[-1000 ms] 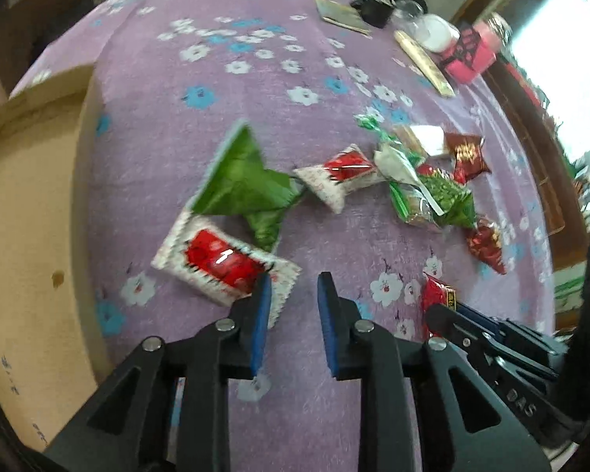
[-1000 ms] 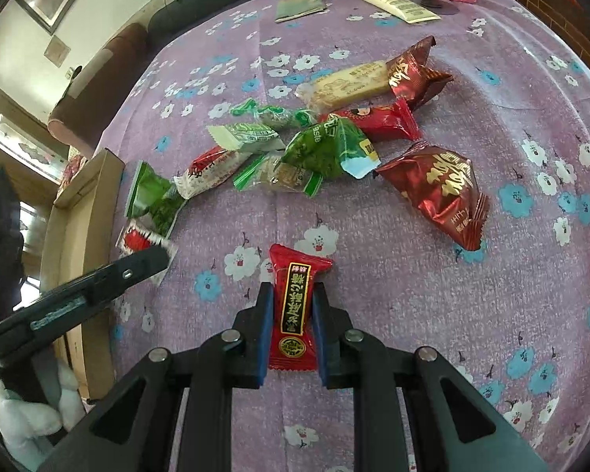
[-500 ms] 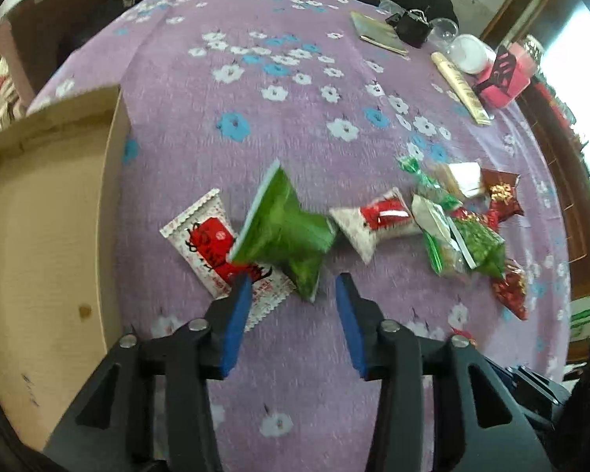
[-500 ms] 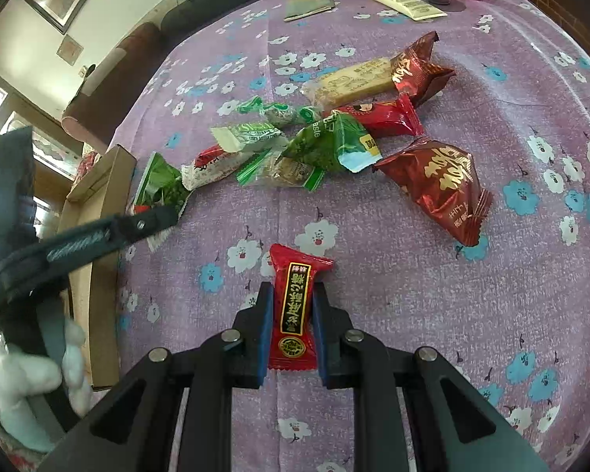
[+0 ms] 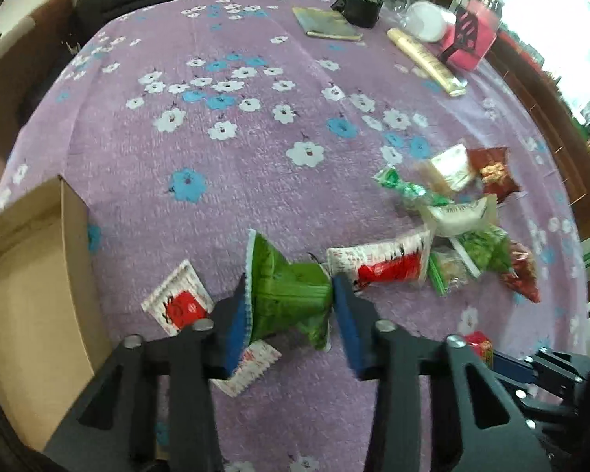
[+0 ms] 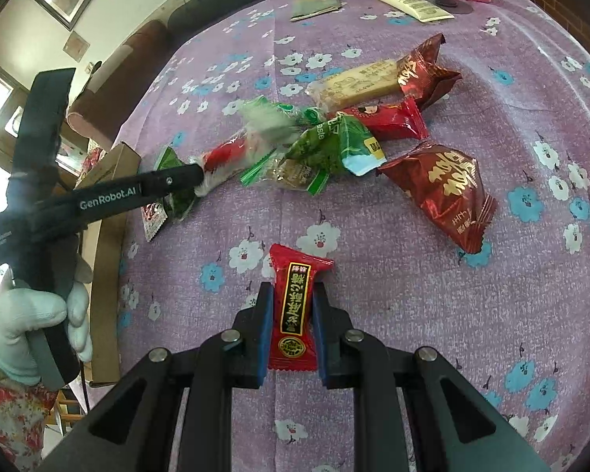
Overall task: Organize snacks
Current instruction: 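Grasp the white-and-red packet with the left gripper while the right gripper holds the red bar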
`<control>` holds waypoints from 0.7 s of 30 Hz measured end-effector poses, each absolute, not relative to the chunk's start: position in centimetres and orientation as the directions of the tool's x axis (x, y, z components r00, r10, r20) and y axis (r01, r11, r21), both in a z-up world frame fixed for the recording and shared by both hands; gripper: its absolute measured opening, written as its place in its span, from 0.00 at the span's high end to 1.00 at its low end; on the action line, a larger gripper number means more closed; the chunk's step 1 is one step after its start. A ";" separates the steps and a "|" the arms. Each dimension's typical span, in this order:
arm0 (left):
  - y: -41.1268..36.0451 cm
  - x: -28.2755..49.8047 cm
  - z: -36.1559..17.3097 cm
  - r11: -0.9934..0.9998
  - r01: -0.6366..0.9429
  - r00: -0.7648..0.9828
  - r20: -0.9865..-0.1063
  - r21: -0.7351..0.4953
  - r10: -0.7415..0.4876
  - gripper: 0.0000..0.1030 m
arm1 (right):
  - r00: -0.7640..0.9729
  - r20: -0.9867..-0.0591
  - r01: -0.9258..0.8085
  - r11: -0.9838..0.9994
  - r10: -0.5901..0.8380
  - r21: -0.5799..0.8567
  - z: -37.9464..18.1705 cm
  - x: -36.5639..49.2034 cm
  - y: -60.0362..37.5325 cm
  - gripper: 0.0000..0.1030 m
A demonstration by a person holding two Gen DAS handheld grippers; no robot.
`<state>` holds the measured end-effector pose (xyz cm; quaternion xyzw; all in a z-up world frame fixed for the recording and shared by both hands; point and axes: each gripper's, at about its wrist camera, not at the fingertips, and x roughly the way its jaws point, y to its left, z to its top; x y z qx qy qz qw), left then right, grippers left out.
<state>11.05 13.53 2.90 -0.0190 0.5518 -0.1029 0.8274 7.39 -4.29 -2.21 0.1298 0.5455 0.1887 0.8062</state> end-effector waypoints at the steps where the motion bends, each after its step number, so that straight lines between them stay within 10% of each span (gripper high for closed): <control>1: 13.6 10.7 3.0 0.977 0.149 0.372 -0.907 -0.152 -0.198 0.62 | 0.335 -0.831 -0.164 0.896 0.444 0.413 -2.2 7.4 -4.2 0.84; 21: 18.7 3.9 7.4 0.936 0.142 0.411 -0.841 -0.322 -0.352 0.61 | 0.302 -0.778 -0.202 0.834 0.551 0.513 0.4 5.6 -0.2 0.84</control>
